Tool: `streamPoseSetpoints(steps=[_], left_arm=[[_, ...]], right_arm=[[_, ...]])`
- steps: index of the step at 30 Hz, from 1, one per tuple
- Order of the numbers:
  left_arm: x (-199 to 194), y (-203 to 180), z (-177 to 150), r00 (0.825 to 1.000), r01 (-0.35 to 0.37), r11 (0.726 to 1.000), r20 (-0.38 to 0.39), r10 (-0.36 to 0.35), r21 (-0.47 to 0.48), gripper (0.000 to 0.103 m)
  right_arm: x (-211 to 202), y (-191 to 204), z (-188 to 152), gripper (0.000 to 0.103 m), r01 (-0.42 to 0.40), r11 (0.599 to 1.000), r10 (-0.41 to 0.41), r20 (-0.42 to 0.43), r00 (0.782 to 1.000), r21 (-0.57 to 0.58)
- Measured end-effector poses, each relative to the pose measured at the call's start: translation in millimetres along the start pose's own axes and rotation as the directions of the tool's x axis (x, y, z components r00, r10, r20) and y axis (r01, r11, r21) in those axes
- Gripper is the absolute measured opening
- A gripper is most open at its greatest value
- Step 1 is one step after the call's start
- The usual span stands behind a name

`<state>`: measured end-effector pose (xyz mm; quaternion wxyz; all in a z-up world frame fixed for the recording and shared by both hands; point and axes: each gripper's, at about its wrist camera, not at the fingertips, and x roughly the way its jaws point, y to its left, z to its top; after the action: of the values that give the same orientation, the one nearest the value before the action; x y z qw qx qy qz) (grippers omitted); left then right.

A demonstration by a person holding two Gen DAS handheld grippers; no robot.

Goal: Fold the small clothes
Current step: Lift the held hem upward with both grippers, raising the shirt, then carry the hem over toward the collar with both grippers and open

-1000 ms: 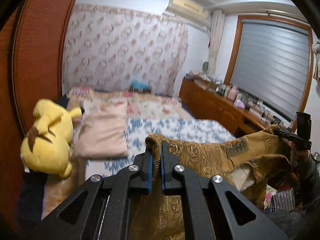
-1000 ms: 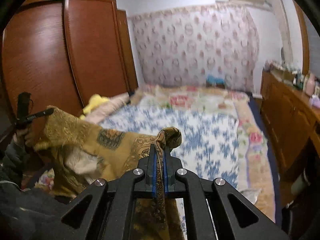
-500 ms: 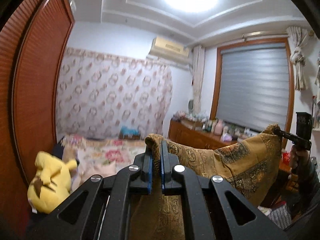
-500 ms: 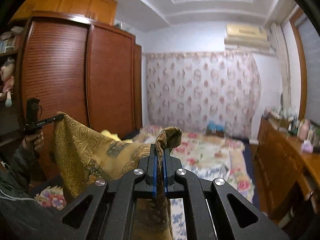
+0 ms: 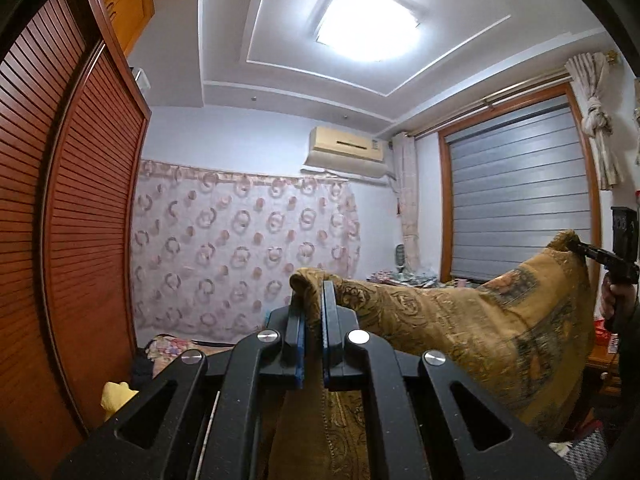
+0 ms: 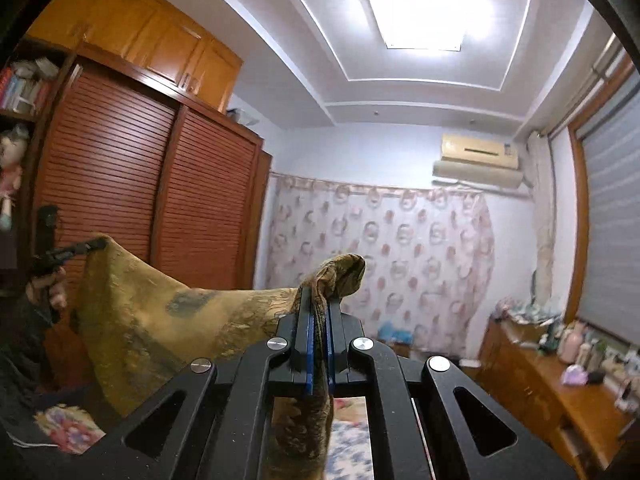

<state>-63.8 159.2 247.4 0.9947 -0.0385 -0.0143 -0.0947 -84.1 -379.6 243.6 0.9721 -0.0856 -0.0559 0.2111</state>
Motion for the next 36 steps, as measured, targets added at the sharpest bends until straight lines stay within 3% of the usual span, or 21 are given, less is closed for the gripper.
streamPoseSetpoints(steps=[5,10,14,16,19,27,36], left_arm=[[60,12,-29,0.995,-0.035,0.999,-0.091,0.033,-0.015,0.006],[140,31,-104,0.972,-0.059,0.998,-0.23,0.053,-0.018,0.006],[208,47,-177,0.931,-0.073,0.997,-0.362,0.055,-0.036,0.006],[239,55,-207,0.902,-0.09,0.995,-0.427,0.063,-0.043,0.006],[270,58,-236,0.873,-0.111,0.993,-0.482,0.076,-0.045,0.006],[304,55,-267,0.831,-0.123,0.992,-0.549,0.087,-0.028,0.006],[335,61,-298,0.771,-0.119,0.993,-0.629,0.099,0.01,0.007]], right_arm=[[67,4,-19,0.004,0.014,1.0,-0.012,-0.101,0.995,0.013],[148,-9,-79,0.004,0.018,0.999,-0.005,-0.248,0.969,0.049],[219,-18,-148,0.004,0.03,0.997,0.0,-0.394,0.919,0.071],[254,-20,-183,0.004,0.038,0.996,0.001,-0.461,0.888,0.076],[302,-21,-221,0.004,0.026,0.994,0.033,-0.535,0.844,0.102],[387,-38,-236,0.004,0.038,0.991,0.049,-0.609,0.792,0.13],[425,-57,-258,0.004,0.068,0.985,0.057,-0.677,0.733,0.157]])
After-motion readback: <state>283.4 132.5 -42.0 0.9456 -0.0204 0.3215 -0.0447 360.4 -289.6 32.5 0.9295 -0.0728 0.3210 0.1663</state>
